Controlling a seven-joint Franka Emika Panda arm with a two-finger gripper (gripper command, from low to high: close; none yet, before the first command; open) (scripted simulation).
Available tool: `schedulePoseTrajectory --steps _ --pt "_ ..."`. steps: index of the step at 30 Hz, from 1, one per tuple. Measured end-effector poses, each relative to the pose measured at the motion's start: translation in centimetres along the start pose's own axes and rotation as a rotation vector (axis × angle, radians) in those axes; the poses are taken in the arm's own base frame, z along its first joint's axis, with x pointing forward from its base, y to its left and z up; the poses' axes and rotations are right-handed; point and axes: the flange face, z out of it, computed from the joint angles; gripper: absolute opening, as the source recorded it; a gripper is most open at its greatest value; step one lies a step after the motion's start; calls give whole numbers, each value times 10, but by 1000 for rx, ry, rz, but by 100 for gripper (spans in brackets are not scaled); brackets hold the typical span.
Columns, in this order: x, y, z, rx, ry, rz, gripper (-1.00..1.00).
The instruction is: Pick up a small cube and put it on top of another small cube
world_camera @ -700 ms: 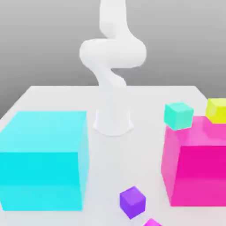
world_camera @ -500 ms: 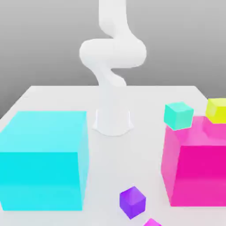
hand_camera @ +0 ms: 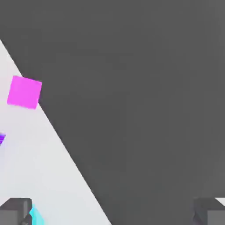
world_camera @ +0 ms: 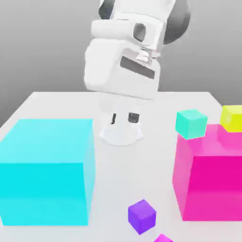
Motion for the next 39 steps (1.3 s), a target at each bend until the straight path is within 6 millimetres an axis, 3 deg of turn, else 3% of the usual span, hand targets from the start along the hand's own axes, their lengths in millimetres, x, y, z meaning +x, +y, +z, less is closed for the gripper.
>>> schedulePoseTrajectory --steps 8,16,24,25,32,39 --pt "-24 -40 93 131 -90 -438 0" --pt "-58 -90 162 321 -73 -857 0" --pt "-75 -116 226 359 -54 -931 0" --pt "-77 -118 232 359 -55 -932 -100" --pt "-76 -118 230 359 -51 -930 -100" --pt "-66 -102 178 361 -56 -932 -100"
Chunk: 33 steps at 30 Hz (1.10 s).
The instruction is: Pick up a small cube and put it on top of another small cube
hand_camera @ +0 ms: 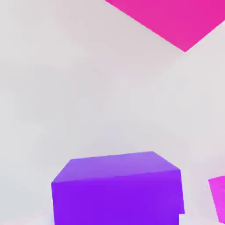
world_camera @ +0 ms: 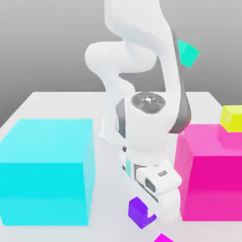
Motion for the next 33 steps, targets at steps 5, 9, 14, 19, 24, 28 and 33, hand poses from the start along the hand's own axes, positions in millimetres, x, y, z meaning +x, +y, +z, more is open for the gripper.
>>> schedulePoseTrajectory --steps 5,9,14,19,24,28,33 --pt "5 14 -7 13 -10 202 -100" --pt "11 27 -10 20 -18 391 -100" --pt "19 43 -15 22 -26 625 -100" --pt "30 58 -24 18 -29 855 -100" --pt "43 73 -37 10 -21 1081 -100" --pt "56 83 -50 3 -6 1257 -100" --pt "61 87 3 1 -1 1307 100"
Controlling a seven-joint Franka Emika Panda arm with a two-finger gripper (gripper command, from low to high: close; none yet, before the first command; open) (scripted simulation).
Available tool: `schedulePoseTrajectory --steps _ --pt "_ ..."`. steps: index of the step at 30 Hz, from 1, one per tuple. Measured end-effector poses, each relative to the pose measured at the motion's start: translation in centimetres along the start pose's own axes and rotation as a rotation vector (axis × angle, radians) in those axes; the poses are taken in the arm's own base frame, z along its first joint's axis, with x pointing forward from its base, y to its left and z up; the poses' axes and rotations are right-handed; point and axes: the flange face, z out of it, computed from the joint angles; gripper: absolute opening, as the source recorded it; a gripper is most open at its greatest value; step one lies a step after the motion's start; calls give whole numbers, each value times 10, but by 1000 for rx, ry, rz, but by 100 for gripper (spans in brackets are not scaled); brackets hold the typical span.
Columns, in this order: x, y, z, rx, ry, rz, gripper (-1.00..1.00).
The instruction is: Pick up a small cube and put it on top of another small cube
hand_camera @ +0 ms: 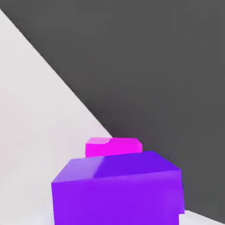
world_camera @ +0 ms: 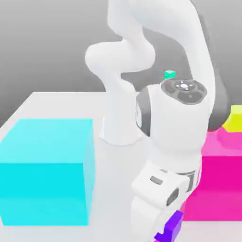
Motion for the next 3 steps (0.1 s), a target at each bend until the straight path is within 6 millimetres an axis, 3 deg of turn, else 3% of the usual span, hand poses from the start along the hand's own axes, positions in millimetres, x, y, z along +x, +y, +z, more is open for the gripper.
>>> schedulePoseTrajectory --steps 3 --pt "0 0 0 0 0 0 100"
